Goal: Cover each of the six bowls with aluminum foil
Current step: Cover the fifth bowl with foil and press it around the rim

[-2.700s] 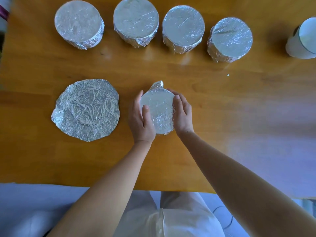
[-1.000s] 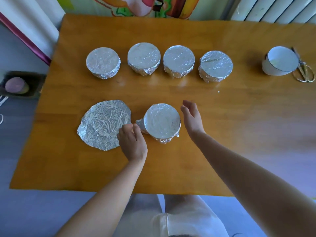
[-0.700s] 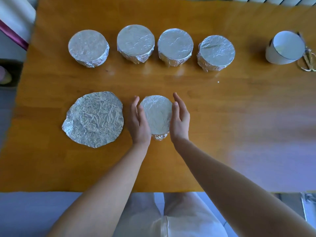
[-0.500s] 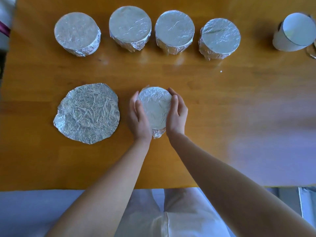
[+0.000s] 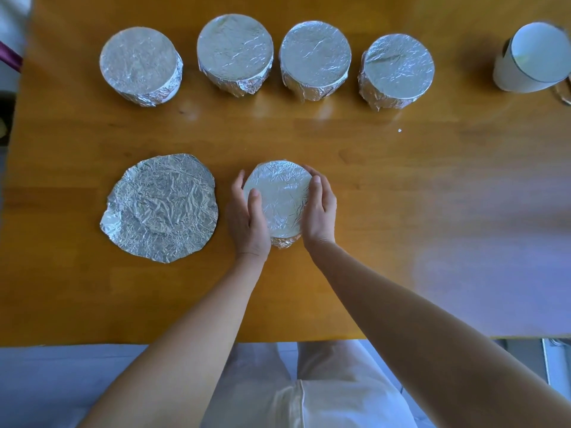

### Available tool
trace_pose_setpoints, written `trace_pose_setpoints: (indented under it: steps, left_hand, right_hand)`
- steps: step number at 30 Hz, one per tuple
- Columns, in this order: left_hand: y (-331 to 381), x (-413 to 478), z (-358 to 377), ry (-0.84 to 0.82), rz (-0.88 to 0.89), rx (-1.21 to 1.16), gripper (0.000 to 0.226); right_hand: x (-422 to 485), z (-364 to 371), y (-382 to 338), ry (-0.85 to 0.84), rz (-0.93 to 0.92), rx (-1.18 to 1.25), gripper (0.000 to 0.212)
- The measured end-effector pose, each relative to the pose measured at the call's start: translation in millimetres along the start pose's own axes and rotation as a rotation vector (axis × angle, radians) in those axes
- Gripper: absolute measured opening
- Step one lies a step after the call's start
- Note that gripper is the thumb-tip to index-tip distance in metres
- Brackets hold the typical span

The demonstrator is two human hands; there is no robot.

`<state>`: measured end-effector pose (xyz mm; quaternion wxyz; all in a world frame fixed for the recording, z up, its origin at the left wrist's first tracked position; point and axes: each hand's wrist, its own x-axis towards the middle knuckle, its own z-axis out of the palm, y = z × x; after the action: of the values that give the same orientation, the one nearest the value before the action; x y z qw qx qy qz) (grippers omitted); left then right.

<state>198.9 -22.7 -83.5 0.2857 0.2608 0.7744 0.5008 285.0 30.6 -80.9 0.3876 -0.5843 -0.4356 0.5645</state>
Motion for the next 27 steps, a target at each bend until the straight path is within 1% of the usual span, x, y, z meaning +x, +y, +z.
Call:
trace_pose_setpoints:
  steps: [1,2,4,5,6,7,8,10,12,14,16,18,19,20,23,24,25,27]
  left_hand:
    - [-1.8,-0.6,-5.6,-0.016,0.047,0.108,0.079]
    - [-0.2,-1.2,-12.8,-0.015,0.132,0.222,0.082]
    - [4.5,-1.0,-23.1,-0.023,0.369,0.422,0.088]
    - [8.4,0.1,-26.1,-0.066,0.498,0.522,0.092]
    - [11.9,1.7,-26.9,-0.149,0.604,0.634,0.096]
    - [16.9,4.3,-26.7,-0.247,0.678,0.748,0.1]
    - [20.8,7.6,-25.3,-0.341,0.71,0.853,0.103]
    - [25.1,15.7,-22.0,-0.474,0.689,1.002,0.113]
    - [24.0,20.6,-20.5,-0.543,0.644,1.118,0.121]
    - [20.3,20.7,-17.9,-0.525,0.63,1.189,0.12]
    - [19.3,19.0,-15.3,-0.47,0.638,1.212,0.118]
    - [18.8,18.0,-13.3,-0.448,0.644,1.227,0.116]
    - [18.7,18.3,-13.0,-0.444,0.646,1.232,0.116]
    - [18.4,18.2,-13.1,-0.442,0.646,1.237,0.116]
    - [18.2,18.5,-13.1,-0.438,0.636,1.23,0.115]
    - [18.7,18.2,-12.5,-0.443,0.628,1.227,0.116]
    - [19.3,18.2,-11.9,-0.446,0.618,1.227,0.116]
    - [20.3,18.1,-10.8,-0.442,0.604,1.221,0.118]
  right_hand:
    - [0.7,-2.0,-0.6,-0.025,0.003,-0.007,0.04]
    - [1.3,-3.3,-2.3,-0.05,0.005,-0.016,0.038]
    - [3.0,-5.3,-3.5,-0.082,0.001,-0.039,0.036]
    - [3.8,-6.1,-4.5,-0.096,-0.007,-0.049,0.035]
    - [5.2,-7.6,-4.4,-0.116,-0.009,-0.058,0.034]
    - [7.1,-9.5,-4.9,-0.143,-0.006,-0.062,0.033]
    - [9.8,-12.2,-5.9,-0.177,0.003,-0.072,0.031]
    - [16.7,-19.6,-10.4,-0.258,0.044,-0.106,0.029]
    - [23.0,-25.8,-16.1,-0.34,0.096,-0.115,0.028]
    - [27.1,-29.7,-20.4,-0.389,0.126,-0.122,0.028]
    - [29.2,-31.4,-22.4,-0.421,0.151,-0.117,0.029]
    - [31.1,-33.7,-20.8,-0.446,0.175,-0.117,0.032]
    - [31.8,-35.3,-19.6,-0.435,0.174,-0.12,0.033]
    - [31.9,-38.2,-17.8,-0.388,0.159,-0.124,0.033]
    - [25.9,-53.6,-14.4,-0.132,0.057,-0.142,0.028]
    - [21.1,-60.0,-13.5,-0.071,0.015,-0.155,0.027]
    - [16.1,-65.8,-11.7,-0.047,-0.016,-0.164,0.028]
    - [6.9,-73.9,-7.2,-0.098,-0.047,-0.182,0.029]
